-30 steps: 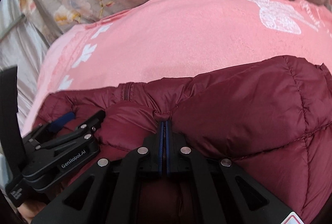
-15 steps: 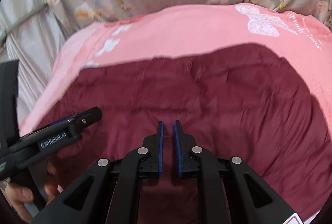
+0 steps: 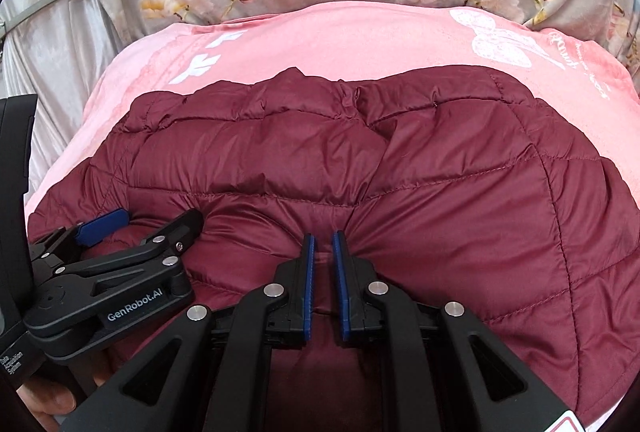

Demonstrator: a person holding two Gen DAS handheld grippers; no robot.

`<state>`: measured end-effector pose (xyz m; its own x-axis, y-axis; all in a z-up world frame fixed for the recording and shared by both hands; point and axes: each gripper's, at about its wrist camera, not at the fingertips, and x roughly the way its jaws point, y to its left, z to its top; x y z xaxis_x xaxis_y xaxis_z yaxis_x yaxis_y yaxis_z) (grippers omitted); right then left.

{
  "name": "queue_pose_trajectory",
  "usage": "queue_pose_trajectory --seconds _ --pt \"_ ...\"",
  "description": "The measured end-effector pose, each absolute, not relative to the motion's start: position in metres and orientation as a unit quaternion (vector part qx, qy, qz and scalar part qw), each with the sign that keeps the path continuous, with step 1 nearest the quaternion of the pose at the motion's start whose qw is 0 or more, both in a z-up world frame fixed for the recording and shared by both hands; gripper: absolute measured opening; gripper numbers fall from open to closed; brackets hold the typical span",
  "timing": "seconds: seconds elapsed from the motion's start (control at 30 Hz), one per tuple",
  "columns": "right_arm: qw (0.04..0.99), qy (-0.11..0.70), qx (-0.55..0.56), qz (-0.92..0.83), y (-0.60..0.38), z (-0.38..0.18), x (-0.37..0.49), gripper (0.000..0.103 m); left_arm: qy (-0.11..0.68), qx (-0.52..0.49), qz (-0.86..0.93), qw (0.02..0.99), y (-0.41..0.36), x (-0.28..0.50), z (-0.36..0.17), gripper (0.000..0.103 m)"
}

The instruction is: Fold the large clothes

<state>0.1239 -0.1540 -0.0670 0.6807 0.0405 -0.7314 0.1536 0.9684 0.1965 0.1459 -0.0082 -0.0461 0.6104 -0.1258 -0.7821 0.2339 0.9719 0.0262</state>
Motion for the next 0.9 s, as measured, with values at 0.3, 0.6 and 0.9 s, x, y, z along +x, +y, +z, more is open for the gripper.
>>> queue_pose_trajectory --seconds 0.3,0.6,0.9 --pt "0.905 0.397 0.15 -0.018 -0.164 -0.069 0.125 0.012 0.428 0.06 -0.103 0.896 -0.007 0.146 -0.046 0.089" --pt "0.91 0.383 0.158 0.02 -0.126 -0.026 0.092 0.016 0.411 -0.034 -0.092 0.906 0.063 0.11 0.005 0.097" --pt "0.907 0.401 0.124 0.044 -0.081 -0.041 0.085 0.016 0.465 -0.19 0.033 0.864 0.194 0.114 -0.02 0.097"
